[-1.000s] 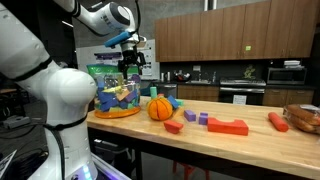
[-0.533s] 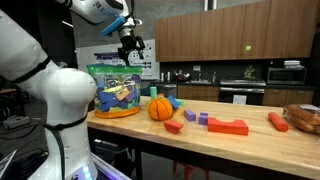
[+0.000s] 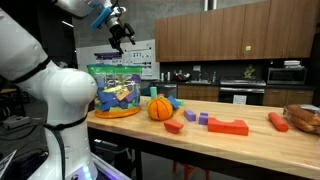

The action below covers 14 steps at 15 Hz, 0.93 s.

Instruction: Remove a light orange block from the clear bag and put it on the table

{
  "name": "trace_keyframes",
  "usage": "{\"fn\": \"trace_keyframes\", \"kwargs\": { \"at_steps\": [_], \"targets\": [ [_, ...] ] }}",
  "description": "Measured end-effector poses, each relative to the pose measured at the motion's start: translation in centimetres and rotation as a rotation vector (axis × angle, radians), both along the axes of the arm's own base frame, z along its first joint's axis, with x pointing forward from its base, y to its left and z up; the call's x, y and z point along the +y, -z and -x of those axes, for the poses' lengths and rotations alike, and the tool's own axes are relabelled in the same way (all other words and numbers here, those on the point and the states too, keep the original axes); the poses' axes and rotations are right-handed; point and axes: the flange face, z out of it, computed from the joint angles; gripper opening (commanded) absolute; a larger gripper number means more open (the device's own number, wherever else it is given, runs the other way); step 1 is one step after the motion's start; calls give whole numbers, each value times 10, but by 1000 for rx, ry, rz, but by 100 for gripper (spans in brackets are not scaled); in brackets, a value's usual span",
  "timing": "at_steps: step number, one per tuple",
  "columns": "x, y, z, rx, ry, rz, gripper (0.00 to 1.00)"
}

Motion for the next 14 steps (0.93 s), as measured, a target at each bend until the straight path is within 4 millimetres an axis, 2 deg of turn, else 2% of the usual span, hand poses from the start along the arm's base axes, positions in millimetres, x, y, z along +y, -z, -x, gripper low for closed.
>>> {"fn": "trace_keyframes", "kwargs": {
  "at_steps": [3, 6, 8, 14],
  "targets": [
    [43, -6, -1, -49, -68, 52, 100],
    [80, -1, -6, -67, -126, 109, 100],
    [89, 2, -11, -62, -135, 118, 100],
    [89, 1, -14, -61, -133, 111, 100]
  ]
}}
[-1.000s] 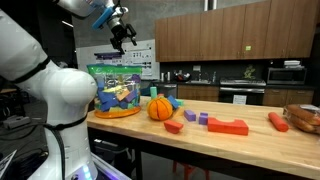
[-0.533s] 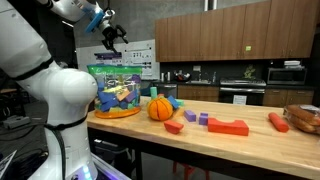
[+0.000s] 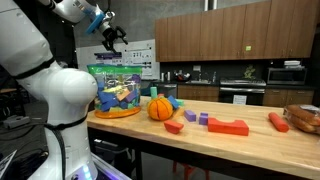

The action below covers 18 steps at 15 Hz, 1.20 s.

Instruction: Remove a light orange block from the clear bag and put it on the table

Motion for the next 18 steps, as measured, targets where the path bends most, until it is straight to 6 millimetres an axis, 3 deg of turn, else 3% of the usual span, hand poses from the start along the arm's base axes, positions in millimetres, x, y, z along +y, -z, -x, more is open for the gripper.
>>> {"fn": "trace_keyframes", "kwargs": {
  "at_steps": [7, 18],
  "targets": [
    [15, 15, -19, -16, -35, -64, 100],
    [34, 99, -62, 186, -79, -48, 100]
  ]
}}
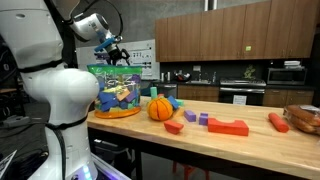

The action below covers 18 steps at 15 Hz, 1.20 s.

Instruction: Remove a light orange block from the clear bag and put it on the table

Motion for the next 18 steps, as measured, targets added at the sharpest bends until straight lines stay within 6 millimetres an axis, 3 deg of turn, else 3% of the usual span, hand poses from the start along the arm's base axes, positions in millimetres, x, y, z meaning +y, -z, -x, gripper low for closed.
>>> {"fn": "trace_keyframes", "kwargs": {
  "at_steps": [15, 18],
  "targets": [
    [3, 69, -32, 147, -54, 58, 100],
    [1, 75, -39, 150, -56, 77, 100]
  ]
}}
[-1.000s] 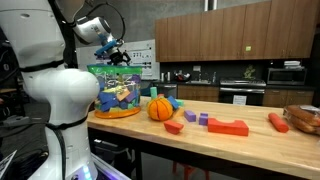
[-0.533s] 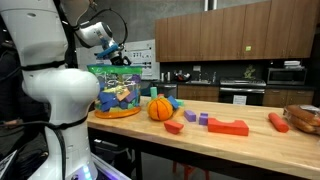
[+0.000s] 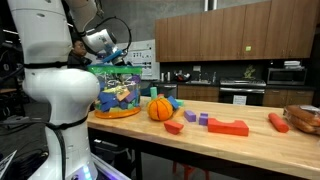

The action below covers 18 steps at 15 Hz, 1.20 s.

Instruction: Remove a light orange block from the clear bag and put it on the table

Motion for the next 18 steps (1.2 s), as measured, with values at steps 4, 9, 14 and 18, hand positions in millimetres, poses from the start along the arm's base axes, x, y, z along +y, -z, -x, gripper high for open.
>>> {"fn": "trace_keyframes", "kwargs": {
  "at_steps": [4, 9, 14, 18],
  "targets": [
    [0, -2, -1, -4, 0, -1, 100],
    [0, -2, -1, -4, 0, -1, 100],
    [9, 7, -12, -44, -40, -66, 100],
    [11, 24, -23, -44, -55, -103, 100]
  ]
}}
